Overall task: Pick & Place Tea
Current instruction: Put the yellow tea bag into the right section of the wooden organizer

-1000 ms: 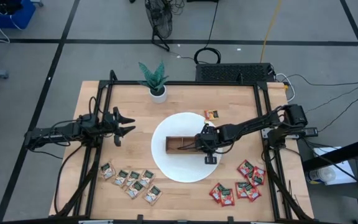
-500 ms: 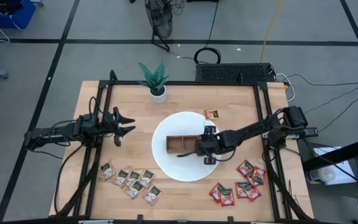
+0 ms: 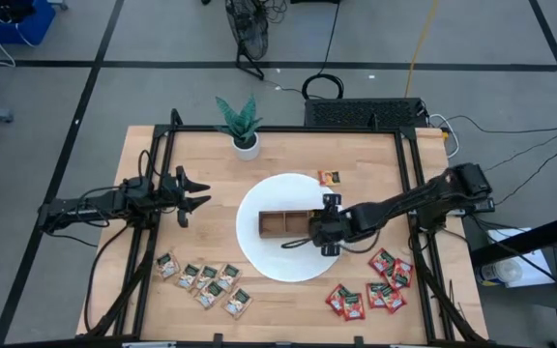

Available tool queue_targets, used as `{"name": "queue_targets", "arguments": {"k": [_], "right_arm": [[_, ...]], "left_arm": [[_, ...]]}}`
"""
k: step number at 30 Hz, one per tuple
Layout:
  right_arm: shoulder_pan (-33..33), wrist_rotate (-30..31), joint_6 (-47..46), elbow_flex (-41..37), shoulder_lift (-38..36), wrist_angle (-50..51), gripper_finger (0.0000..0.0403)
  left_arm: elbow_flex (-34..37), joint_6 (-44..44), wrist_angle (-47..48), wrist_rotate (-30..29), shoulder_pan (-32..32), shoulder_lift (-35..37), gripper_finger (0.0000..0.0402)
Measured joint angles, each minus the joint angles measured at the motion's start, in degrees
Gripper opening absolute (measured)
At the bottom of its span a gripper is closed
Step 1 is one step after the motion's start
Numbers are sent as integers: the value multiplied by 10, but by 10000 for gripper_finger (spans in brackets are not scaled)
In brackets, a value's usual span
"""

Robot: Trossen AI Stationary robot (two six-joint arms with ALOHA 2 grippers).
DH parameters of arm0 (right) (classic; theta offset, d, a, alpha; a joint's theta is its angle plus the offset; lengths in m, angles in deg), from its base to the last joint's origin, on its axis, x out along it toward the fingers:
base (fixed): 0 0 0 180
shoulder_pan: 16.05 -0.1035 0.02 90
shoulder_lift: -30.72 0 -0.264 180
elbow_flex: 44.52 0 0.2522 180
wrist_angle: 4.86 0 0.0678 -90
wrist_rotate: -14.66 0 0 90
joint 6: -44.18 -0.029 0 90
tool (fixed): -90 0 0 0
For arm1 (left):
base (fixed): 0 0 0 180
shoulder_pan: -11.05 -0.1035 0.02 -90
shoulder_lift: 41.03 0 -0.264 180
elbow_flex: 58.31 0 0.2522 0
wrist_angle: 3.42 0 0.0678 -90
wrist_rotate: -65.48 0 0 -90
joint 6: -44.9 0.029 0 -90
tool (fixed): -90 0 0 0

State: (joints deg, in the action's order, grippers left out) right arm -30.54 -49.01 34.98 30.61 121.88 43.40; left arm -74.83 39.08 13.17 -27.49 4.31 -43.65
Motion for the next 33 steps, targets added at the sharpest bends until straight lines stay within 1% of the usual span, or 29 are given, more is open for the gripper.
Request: {"name": "queue_targets", "arguments": {"k": [5,7,10,12,15,19,23,27,33], "right_arm": [[4,99,-28,-17,-89,23,3],[24,112,-25,-40,-125,26,16],[79,104,-19,-89,-174,10,54],[125,69,-7,-126,-199,-20,90],[204,13,-5,-183,-214,-101,148],[306,-63,8,-233,-200,-206,218],[382,-155,17,-241,-164,-258,258],[407,-203,46,-229,-114,-294,271],[408,-205,69,-164,-14,-281,265]], "left_arm": [[0,0,0,0,0,0,157],[0,0,0,0,0,0,157],[0,0,0,0,0,0,157],[0,0,0,0,0,0,157],[0,0,0,0,0,0,157],[0,0,0,0,0,0,157],[0,0,0,0,0,0,157],[0,0,0,0,0,0,157],[0,0,0,0,0,0,157]]}}
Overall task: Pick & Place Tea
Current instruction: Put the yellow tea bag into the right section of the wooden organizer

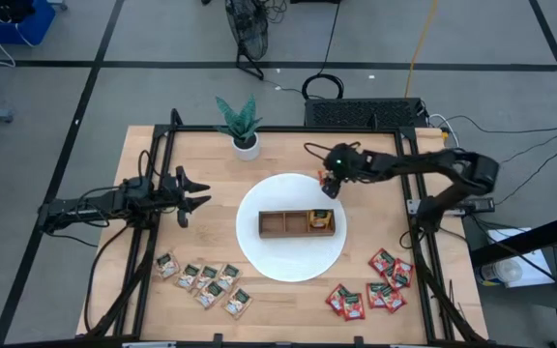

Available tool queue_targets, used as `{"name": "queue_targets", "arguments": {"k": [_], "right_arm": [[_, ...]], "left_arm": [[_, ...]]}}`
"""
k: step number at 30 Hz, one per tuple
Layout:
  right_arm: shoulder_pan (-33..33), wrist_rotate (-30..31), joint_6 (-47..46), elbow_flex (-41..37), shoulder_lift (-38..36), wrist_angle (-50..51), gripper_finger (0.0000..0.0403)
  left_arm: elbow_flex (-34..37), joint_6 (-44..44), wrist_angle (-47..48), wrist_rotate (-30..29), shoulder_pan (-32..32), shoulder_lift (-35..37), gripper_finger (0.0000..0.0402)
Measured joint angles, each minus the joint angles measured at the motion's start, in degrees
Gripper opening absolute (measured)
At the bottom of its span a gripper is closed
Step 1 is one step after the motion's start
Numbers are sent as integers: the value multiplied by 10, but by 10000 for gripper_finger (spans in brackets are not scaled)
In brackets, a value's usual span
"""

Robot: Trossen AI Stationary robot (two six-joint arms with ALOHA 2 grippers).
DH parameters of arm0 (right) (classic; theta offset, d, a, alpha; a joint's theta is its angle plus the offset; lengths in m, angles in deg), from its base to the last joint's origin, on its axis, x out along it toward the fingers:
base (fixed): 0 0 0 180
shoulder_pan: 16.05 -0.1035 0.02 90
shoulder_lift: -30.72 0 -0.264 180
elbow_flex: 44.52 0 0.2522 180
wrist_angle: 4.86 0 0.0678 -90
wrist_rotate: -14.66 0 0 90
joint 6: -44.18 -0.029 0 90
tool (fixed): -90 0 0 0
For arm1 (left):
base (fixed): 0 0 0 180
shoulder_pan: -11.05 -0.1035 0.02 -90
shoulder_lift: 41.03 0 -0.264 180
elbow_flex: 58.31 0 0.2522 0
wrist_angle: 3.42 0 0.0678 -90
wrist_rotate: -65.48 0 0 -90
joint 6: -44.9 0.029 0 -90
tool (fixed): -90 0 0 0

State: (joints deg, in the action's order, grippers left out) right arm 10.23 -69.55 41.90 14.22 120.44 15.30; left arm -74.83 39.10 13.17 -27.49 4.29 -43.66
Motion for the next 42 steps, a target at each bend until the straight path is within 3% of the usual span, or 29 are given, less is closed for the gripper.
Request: {"name": "queue_targets", "arguments": {"k": [5,10,16,25,32,42], "right_arm": [[0,52,-1,62,76,94,256],[0,76,-46,83,98,183,249],[0,81,-109,81,58,245,238],[-1,165,-155,79,-33,296,217],[-2,77,-140,79,-47,285,219],[-26,74,-140,79,9,251,217]], "left_arm": [[0,0,0,0,0,0,157],[0,0,0,0,0,0,157],[0,0,0,0,0,0,157],[0,0,0,0,0,0,157],[0,0,0,0,0,0,157],[0,0,0,0,0,0,157]]}}
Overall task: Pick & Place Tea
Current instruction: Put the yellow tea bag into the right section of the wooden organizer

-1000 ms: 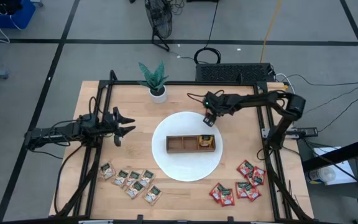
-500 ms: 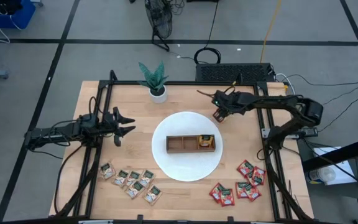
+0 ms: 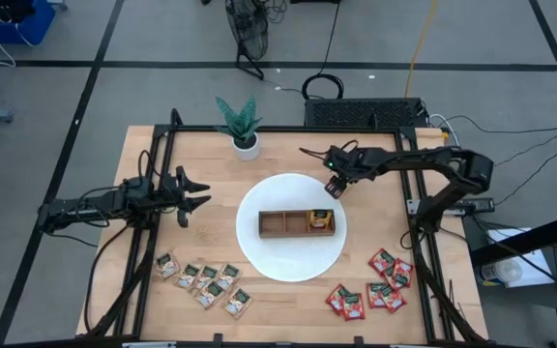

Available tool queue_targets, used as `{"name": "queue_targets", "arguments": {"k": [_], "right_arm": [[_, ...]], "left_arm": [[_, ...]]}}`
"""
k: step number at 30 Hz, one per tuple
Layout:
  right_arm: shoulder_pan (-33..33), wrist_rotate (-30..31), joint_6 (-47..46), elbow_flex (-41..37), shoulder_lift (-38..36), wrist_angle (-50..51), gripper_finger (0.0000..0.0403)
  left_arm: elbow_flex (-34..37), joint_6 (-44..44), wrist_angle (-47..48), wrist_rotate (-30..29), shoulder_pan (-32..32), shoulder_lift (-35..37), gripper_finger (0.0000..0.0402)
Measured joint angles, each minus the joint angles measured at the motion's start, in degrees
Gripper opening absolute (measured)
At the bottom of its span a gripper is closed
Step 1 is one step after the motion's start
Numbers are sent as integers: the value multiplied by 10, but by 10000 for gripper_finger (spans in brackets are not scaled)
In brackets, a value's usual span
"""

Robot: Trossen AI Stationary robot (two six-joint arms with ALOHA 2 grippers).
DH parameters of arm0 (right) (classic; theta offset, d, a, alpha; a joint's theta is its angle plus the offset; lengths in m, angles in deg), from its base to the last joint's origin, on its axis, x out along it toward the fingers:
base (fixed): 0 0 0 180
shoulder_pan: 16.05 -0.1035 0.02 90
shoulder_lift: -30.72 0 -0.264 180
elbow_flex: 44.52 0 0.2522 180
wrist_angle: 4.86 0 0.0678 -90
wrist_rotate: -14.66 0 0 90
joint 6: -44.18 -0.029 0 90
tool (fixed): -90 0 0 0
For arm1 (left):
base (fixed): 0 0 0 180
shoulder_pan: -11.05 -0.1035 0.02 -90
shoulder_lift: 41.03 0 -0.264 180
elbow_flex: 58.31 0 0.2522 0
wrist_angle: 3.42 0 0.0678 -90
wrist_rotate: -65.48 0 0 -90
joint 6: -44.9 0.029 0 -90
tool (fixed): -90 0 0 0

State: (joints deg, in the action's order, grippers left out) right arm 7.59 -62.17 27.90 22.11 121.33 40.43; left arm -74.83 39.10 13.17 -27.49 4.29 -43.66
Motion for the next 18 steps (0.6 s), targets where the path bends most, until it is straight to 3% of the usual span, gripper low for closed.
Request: {"name": "queue_targets", "arguments": {"k": [13,18], "right_arm": [[-6,-10,-1,2,59,2,212],[-6,-13,-2,2,60,11,165]], "left_arm": [[0,0,0,0,0,0,157],[0,0,0,0,0,0,157]]}}
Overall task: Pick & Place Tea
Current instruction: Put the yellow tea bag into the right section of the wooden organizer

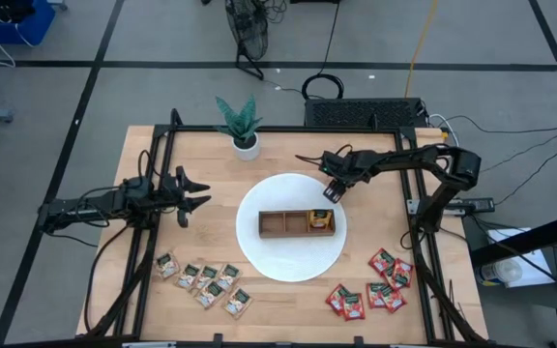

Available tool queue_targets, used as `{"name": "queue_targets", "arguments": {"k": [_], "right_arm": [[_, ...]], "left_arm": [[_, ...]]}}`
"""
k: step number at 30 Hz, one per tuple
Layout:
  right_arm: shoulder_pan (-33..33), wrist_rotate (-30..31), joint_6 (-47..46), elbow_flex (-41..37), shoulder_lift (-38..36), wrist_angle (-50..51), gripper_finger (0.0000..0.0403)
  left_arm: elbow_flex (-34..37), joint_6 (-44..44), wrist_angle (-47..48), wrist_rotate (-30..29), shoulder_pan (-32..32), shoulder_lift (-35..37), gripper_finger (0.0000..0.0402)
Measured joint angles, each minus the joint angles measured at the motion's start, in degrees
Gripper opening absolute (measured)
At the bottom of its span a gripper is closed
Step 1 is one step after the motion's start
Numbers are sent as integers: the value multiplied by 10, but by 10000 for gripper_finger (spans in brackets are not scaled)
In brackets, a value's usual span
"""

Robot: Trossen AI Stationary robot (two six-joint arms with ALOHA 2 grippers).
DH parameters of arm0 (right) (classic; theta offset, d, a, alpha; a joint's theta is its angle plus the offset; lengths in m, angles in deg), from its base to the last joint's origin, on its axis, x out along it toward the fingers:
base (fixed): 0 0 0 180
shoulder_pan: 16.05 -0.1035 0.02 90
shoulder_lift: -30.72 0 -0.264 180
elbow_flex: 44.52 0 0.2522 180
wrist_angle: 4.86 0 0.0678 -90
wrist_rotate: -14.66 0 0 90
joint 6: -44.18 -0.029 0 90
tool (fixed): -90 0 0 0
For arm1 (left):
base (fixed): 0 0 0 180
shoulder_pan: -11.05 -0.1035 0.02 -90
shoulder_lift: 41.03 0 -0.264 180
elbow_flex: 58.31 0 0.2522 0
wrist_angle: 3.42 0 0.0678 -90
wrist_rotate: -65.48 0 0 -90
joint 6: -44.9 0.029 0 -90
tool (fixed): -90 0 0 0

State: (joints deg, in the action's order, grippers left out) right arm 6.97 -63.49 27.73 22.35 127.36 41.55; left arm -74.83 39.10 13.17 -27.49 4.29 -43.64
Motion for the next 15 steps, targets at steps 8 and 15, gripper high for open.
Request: {"name": "queue_targets", "arguments": {"k": [8,15], "right_arm": [[0,-2,14,-1,1,16,17],[-44,47,26,-6,-26,45,6]], "left_arm": [[0,0,0,0,0,0,157],[0,0,0,0,0,0,157]]}}
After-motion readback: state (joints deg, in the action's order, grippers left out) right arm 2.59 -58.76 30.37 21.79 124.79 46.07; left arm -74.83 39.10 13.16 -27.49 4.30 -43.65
